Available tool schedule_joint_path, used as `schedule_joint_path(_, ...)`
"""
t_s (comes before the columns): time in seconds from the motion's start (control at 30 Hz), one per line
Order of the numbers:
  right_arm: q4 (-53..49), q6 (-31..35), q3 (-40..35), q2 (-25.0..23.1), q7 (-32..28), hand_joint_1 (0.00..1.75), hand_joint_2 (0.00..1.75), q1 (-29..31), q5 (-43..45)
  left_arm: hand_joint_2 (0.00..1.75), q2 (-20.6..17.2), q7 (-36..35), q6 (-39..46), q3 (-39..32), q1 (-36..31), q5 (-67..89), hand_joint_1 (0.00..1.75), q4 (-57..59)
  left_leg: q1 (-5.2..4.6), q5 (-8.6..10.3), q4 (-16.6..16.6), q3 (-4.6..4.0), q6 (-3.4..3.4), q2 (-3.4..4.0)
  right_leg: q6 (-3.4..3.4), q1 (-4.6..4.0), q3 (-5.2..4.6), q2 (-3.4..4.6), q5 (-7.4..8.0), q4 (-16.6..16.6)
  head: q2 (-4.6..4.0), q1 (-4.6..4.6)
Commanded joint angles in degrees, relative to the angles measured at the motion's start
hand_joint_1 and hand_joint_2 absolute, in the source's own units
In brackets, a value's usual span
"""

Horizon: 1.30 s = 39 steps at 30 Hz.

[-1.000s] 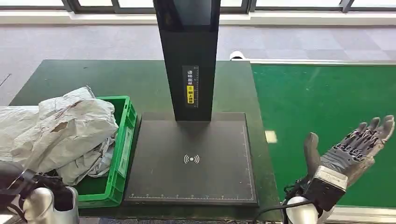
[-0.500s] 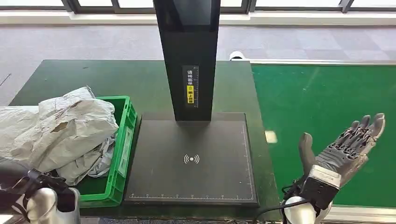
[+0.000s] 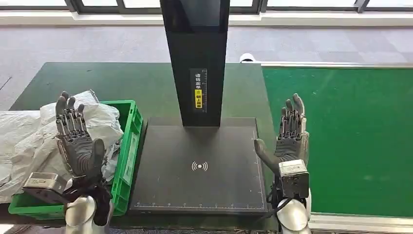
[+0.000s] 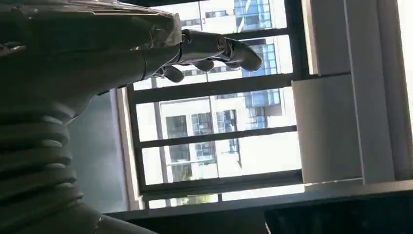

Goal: Moved the parcel from conveyor to table for the left to box.

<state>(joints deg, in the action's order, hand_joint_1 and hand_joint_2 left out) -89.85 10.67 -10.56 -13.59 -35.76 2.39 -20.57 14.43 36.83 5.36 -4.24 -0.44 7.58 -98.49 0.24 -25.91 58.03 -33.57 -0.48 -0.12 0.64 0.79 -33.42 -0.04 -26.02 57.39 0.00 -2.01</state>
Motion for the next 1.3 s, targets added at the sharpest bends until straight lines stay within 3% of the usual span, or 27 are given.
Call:
schedule_joint_path(0.03,4.81,0.09,-2.71,2.85,0.17,0.0,1.75,2.18,0.05,1.75,-1.47,-0.1,-0.03,2.09,-0.26,-0.37,0.0,3.36,0.02,0.0,-0.1,0.13,0.0,0.06,-0.03,-0.03,0.12,0.06,0.03,-0.11,0.02,0.02)
schedule_joint_path(0.17,4.81,0.09,-2.71,2.85,0.17,0.0,1.75,2.18,0.05,1.75,-1.47,-0.1,-0.03,2.09,-0.26,-0.37,0.0,3.36,0.02,0.03,-0.09,0.08,0.01,0.03,-0.02,-0.02,0.07,0.02,0.03,-0.1,0.02,0.0)
schedule_joint_path(0.2,5.0,-0.83,-3.2,3.03,0.45,0.0,1.75,2.09,0.34,1.75,-1.9,-0.2,-3.51,3.21,0.03,-1.86,0.0,3.24,0.03,0.04,-0.13,0.11,0.01,0.05,-0.03,-0.03,0.11,0.04,0.06,-0.15,0.0,0.0)
schedule_joint_path(0.23,6.01,-0.68,-3.93,2.65,0.3,0.0,0.0,2.03,0.09,1.75,-1.14,0.51,-4.6,4.0,0.8,-0.82,0.0,3.21,0.02,0.02,-0.08,0.08,0.01,0.05,-0.02,-0.02,0.07,0.04,0.03,-0.1,0.0,0.0)
schedule_joint_path(0.5,9.77,1.98,-6.49,1.65,-1.41,0.0,0.0,1.65,-1.01,1.75,-0.3,2.51,-4.87,7.42,2.64,0.08,0.0,4.76,0.02,0.02,-0.2,0.19,0.0,0.04,-0.04,-0.02,0.18,0.02,0.02,-0.2,0.0,0.0)
schedule_joint_path(0.63,13.23,7.33,-10.25,1.2,-3.66,0.0,0.0,0.03,-2.33,1.75,0.11,3.17,1.57,12.26,4.27,1.77,0.0,8.25,0.02,0.01,-0.18,0.22,-0.01,0.03,-0.04,-0.02,0.21,0.02,0.01,-0.19,0.02,0.02)
schedule_joint_path(1.3,13.26,6.44,-11.28,1.68,-1.5,0.0,0.0,-0.17,-2.49,1.75,-0.84,3.03,3.94,13.78,5.96,1.89,0.0,6.59,0.03,-0.03,-0.1,0.1,0.0,0.08,-0.03,-0.03,0.09,0.06,-0.01,-0.11,0.0,0.0)
